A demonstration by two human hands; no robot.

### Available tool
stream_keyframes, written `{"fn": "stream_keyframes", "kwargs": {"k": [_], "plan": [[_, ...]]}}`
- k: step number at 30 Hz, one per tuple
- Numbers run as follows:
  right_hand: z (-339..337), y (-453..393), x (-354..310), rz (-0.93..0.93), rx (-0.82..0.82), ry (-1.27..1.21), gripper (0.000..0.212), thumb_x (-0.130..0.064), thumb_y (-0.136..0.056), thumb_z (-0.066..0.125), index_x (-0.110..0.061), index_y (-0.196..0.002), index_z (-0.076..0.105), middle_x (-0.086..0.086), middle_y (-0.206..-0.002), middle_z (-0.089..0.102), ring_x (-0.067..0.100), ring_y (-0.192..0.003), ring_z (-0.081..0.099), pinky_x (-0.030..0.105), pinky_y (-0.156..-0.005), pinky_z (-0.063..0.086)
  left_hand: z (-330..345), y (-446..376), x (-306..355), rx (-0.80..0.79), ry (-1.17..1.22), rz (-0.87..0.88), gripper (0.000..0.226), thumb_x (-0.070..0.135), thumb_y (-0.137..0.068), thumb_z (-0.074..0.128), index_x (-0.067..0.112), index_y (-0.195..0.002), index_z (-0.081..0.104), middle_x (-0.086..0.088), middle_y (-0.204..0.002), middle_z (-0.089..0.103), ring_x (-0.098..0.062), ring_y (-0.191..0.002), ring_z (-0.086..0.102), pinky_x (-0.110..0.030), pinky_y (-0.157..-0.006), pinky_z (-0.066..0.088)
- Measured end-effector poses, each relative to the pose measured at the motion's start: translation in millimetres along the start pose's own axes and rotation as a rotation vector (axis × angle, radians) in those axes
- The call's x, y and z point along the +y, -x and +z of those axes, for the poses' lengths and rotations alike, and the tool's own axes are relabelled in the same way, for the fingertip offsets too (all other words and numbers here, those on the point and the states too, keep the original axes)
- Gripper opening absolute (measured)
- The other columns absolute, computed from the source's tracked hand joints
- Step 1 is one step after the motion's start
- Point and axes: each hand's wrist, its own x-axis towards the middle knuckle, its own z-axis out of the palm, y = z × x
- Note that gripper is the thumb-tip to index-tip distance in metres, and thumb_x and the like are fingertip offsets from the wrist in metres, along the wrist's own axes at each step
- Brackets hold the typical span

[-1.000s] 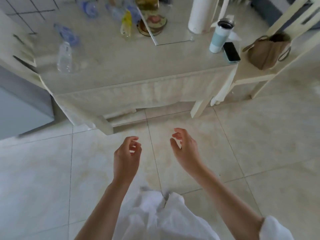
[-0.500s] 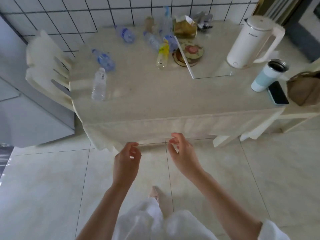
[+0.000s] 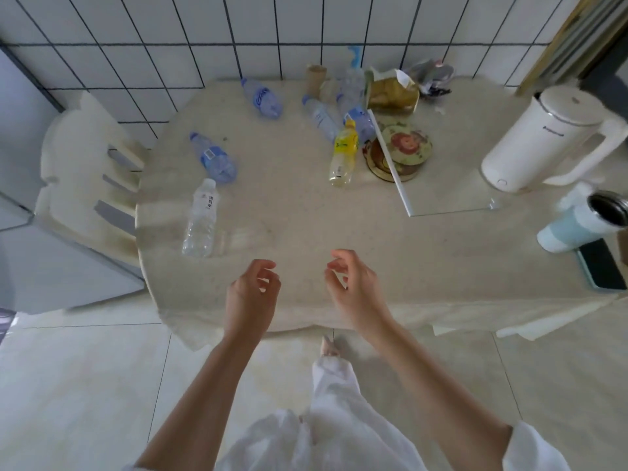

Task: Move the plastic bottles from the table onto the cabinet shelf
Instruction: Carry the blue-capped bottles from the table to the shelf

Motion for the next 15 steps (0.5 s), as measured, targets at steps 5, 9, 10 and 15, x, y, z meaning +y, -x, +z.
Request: {"fn": "stream_keyframes", "kwargs": {"k": [5,9,10,15], "plan": [[-6.1,-84.4,-4.2,-0.045,-0.069,-0.012,0.034,-0.018,-0.091,0.059,-0.009,-0.122,0.052,0.005,-0.108,0.065,0.015,-0.104,0.059,0.029,-0.092,0.046,21.4,-72.3,24.3,0.055,0.000,-0.031,0.014,0.012,-0.090,0.060,0.018,-0.101,0.067,0.006,-0.078,0.066,-0.009,-0.070,0.062,-0.021,-0.066,0.044],[-11.8,-147.6,-6.9,-0.070,-0.129,0.003,0.033,-0.021,-0.091,0.057,-0.012,-0.122,0.052,0.004,-0.111,0.065,0.013,-0.106,0.059,0.026,-0.091,0.045,35.5,-121.2,40.7,0.085,-0.018,-0.061,0.014,0.011,-0.089,0.060,0.017,-0.101,0.067,0.003,-0.078,0.068,-0.015,-0.070,0.064,-0.024,-0.067,0.048],[-12.1,-162.4,-8.2,-0.079,-0.144,0.011,0.033,-0.020,-0.091,0.057,-0.011,-0.122,0.053,0.004,-0.111,0.065,0.013,-0.106,0.059,0.025,-0.091,0.045,38.1,-132.7,43.5,0.096,-0.023,-0.076,0.014,0.011,-0.089,0.061,0.017,-0.100,0.067,0.002,-0.078,0.069,-0.015,-0.070,0.064,-0.025,-0.067,0.048],[-6.2,-229.6,-17.7,-0.140,-0.176,0.047,0.031,-0.014,-0.090,0.059,-0.004,-0.119,0.056,0.008,-0.103,0.067,0.019,-0.099,0.063,0.024,-0.088,0.044,39.9,-183.2,50.7,0.130,-0.060,-0.165,0.015,0.011,-0.088,0.060,0.017,-0.099,0.068,0.003,-0.077,0.067,-0.013,-0.065,0.061,-0.022,-0.061,0.039]]}}
